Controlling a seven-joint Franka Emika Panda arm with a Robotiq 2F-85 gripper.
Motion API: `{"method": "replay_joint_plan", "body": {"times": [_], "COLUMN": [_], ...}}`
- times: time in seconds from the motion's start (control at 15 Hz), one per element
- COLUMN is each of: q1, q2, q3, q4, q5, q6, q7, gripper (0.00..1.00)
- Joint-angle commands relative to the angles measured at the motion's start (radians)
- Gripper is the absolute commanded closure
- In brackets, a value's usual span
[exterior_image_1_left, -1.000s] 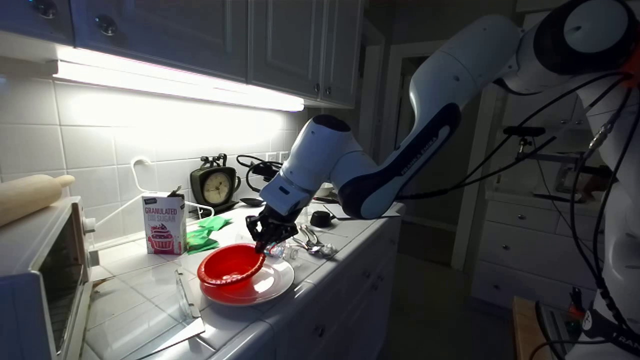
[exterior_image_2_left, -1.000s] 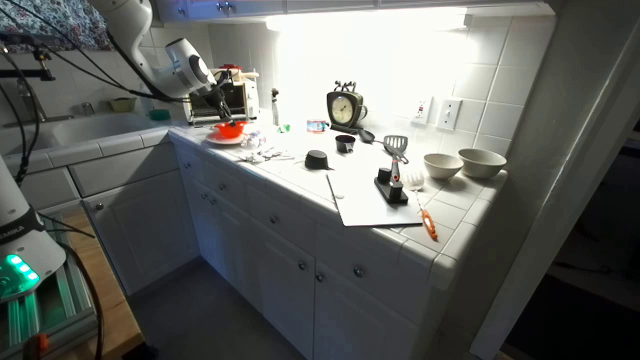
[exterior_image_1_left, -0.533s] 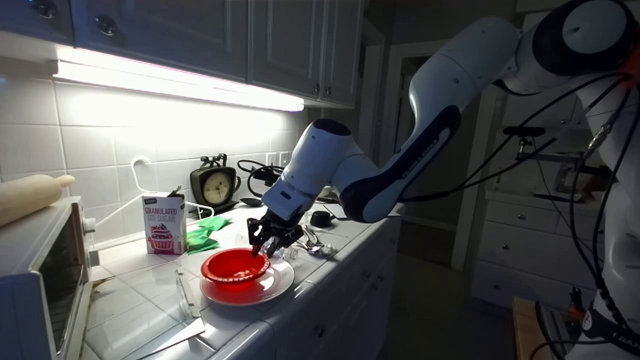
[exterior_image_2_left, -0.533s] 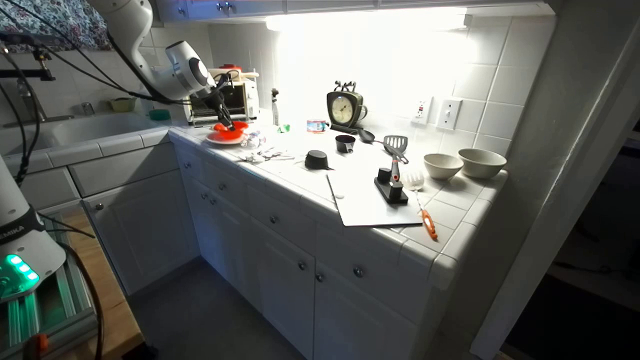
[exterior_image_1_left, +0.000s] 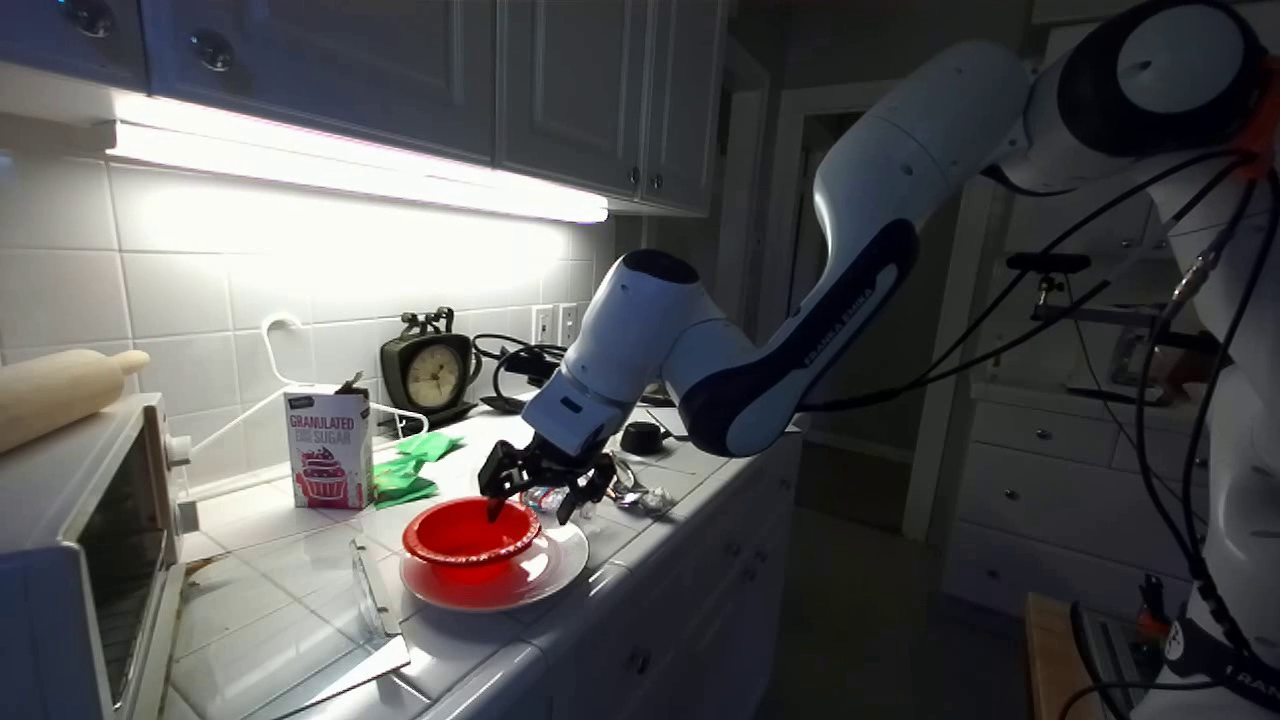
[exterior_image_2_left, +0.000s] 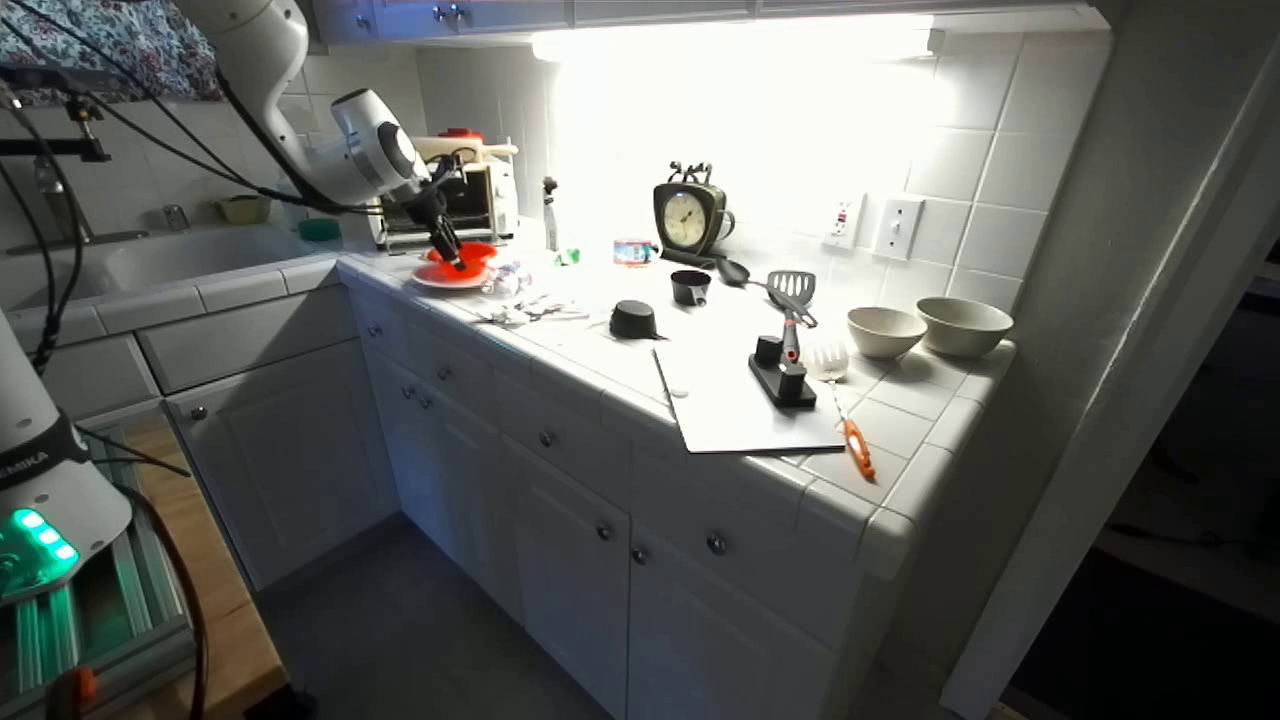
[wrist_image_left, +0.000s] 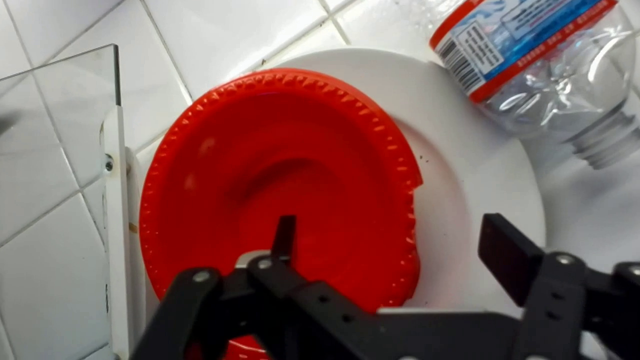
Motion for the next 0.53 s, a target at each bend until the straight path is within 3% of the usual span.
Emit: {"method": "replay_joint_plan", "body": {"times": [0.0, 0.13, 0.47], "q1": [0.02, 0.024, 0.029], "q2": [0.011, 0.014, 0.019], "q3": [-0.015, -0.018, -0.023], "q4": [0.008, 0.008, 0.01], "q5": [0.006, 0.003, 0.002], "q6": [-0.009, -0.008, -0.009], "q7": [-0.023, -0.022, -0.019], "gripper": [0.3, 0.39, 0.77]}}
